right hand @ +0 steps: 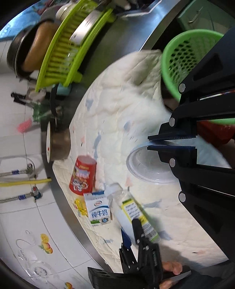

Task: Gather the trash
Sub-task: 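Drop the bottle into the green basket with the left tool while the right tool drops the lid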

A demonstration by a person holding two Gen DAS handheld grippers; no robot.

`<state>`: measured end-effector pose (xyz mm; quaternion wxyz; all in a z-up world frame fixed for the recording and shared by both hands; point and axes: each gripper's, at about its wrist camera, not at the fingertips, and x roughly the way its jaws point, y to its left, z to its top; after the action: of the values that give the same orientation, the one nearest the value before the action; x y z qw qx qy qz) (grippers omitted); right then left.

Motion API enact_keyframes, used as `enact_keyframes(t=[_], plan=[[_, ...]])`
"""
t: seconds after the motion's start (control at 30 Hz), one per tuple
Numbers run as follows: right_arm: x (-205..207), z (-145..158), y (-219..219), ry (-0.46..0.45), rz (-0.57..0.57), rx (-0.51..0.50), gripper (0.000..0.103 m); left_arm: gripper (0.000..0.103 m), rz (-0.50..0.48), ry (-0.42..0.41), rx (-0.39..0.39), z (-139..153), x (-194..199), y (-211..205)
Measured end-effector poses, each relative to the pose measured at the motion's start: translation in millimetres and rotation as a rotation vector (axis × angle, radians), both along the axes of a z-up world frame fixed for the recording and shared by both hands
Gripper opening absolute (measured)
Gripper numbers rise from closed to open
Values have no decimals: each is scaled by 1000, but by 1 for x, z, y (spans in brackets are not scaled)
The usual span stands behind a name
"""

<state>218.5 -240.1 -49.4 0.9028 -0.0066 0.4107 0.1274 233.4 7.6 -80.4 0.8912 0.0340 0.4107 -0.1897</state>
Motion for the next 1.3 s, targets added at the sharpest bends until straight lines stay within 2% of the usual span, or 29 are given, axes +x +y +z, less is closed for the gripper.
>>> enact_keyframes(t=[0.13, 0.33, 0.5, 0.63, 0.7, 0.8, 0.93, 1.3], plan=[[-26, 0, -38, -8, -63, -20, 5, 52, -12, -12, -39, 10, -21, -8], [-64, -13, -109, 15, -208, -55, 5, 52, -100, -52, -73, 33, -49, -47], [-80, -41, -152, 79, -299, -62, 5, 52, -203, -62, -101, 43, -63, -102], [-86, -65, -171, 124, -339, -42, 6, 52, -273, -42, -113, 36, -71, -149], [-87, -78, -178, 149, -355, -39, 6, 52, -303, -27, -89, 27, -74, -176], [-90, -91, -186, 173, -366, -25, 10, 52, -331, 12, -86, 13, -73, -202], [-98, -97, -198, 175, -384, 5, 31, 52, -356, 62, -77, -8, -70, -235], [-127, -74, -211, 99, -393, 30, 52, 53, -352, 182, -9, -63, -59, -284]])
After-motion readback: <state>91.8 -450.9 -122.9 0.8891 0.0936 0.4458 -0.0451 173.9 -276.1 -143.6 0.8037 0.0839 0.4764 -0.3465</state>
